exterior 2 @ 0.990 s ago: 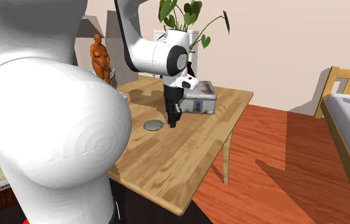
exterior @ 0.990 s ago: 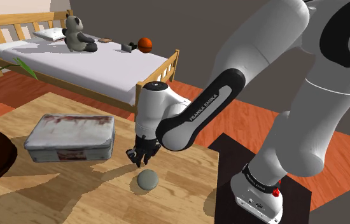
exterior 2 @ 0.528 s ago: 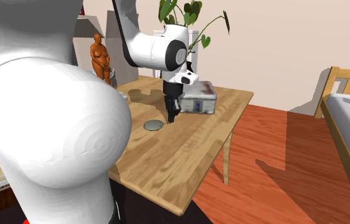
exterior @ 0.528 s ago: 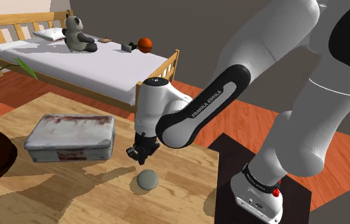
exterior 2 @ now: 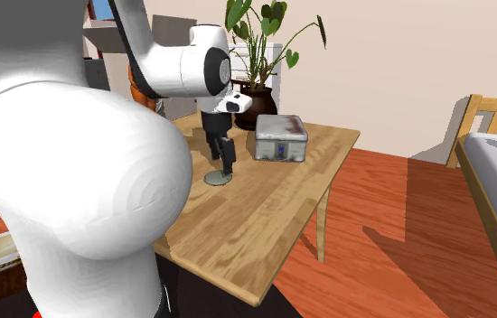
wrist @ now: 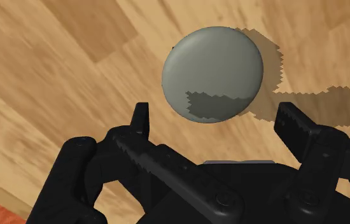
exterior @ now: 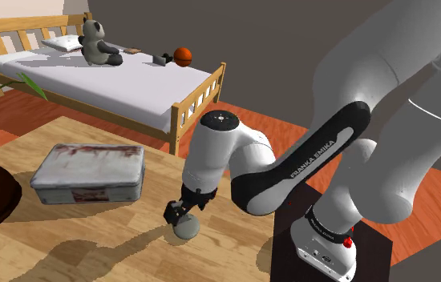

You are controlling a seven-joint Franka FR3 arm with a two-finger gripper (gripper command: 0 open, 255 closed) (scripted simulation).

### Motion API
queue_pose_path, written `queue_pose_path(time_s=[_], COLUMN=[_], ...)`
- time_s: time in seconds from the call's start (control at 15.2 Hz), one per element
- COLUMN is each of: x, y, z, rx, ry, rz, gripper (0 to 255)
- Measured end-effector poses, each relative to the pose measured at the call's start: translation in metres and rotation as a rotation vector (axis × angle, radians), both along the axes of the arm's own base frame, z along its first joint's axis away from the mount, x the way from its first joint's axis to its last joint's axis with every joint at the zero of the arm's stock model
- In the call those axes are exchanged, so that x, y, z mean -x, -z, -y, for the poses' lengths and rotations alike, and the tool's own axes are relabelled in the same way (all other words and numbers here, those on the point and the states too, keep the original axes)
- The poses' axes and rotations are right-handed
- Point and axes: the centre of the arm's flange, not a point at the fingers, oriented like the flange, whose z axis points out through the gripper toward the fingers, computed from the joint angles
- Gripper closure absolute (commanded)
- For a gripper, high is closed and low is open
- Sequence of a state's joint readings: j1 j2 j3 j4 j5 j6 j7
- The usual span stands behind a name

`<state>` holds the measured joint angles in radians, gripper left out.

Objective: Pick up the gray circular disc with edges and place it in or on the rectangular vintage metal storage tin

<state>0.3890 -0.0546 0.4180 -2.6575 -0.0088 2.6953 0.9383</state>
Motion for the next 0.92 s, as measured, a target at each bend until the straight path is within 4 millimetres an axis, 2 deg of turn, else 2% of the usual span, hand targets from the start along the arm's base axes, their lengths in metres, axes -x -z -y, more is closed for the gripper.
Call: queue_pose_path(time_s=[0.13, 0.2, 0.66, 0.92], x=[0.035, 0.043, 0.045, 0.043], y=[-0.003, -0.001, 0.031, 0.036], z=[-0.008, -0.009, -0.012, -0.012], rx=[0.017, 0.021, 0.026, 0.025], ry=[-0.043, -0.053, -0.063, -0.063], rz=[0.043, 0.054, 0.065, 0.066], gripper=[0, 0, 0, 0])
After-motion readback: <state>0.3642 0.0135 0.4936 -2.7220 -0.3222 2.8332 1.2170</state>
